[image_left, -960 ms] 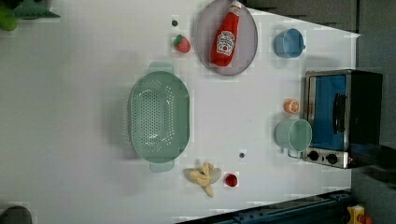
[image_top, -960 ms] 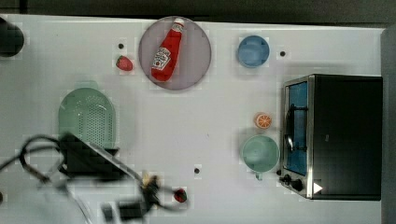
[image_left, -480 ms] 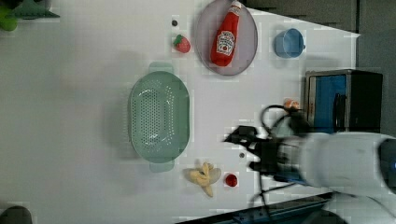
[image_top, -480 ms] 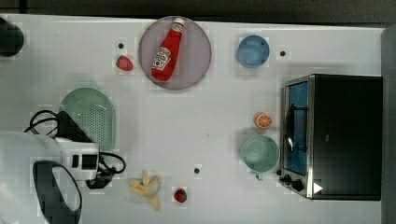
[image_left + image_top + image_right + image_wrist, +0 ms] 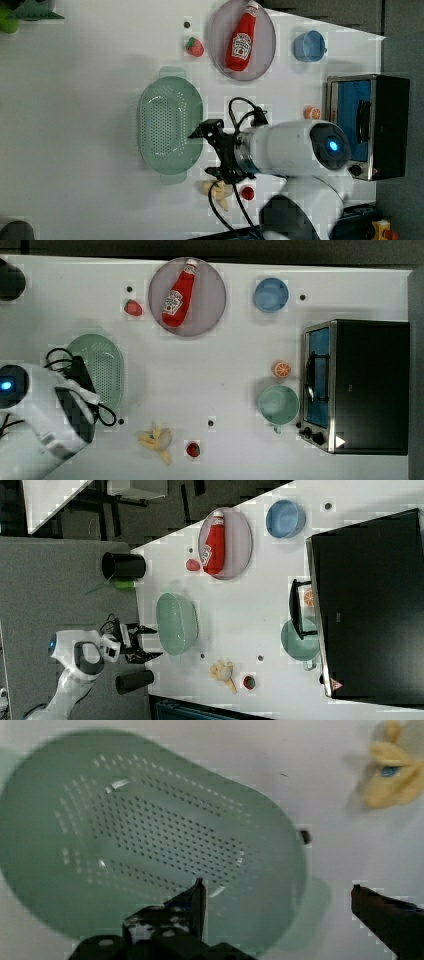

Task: Drag strainer left to right.

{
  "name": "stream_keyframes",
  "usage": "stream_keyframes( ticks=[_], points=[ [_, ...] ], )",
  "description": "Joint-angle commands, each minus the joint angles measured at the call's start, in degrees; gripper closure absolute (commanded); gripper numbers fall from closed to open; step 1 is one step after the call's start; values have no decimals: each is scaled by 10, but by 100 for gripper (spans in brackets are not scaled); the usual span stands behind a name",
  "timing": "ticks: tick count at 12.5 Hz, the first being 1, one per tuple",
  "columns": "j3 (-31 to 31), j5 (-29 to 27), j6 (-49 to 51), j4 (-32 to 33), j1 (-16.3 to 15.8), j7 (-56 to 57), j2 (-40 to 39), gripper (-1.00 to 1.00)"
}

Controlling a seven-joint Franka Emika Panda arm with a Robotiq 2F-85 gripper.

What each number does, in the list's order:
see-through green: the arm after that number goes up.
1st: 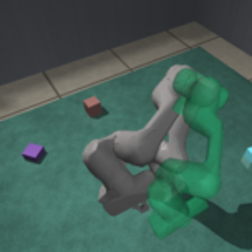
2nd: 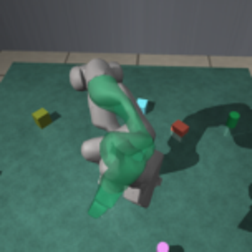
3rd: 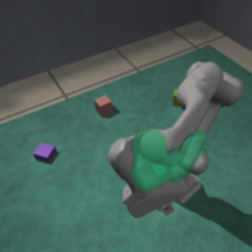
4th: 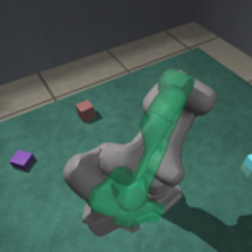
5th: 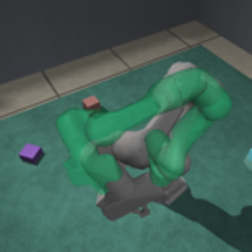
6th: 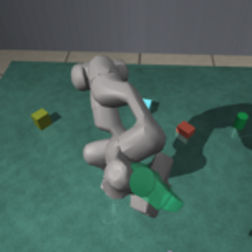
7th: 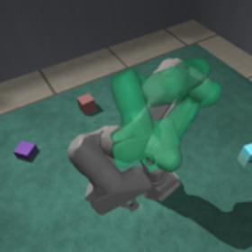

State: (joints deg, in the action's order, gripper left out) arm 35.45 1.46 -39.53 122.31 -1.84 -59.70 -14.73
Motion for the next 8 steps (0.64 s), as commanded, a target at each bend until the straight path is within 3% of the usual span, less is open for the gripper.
stream_keyframes(
  ticks=[1,8],
  points=[
    [-10,31,-60,-2,12,-124,-59,-100],
    [-69,81,-173,-3,-16,-141,-171,-100]
  ],
)
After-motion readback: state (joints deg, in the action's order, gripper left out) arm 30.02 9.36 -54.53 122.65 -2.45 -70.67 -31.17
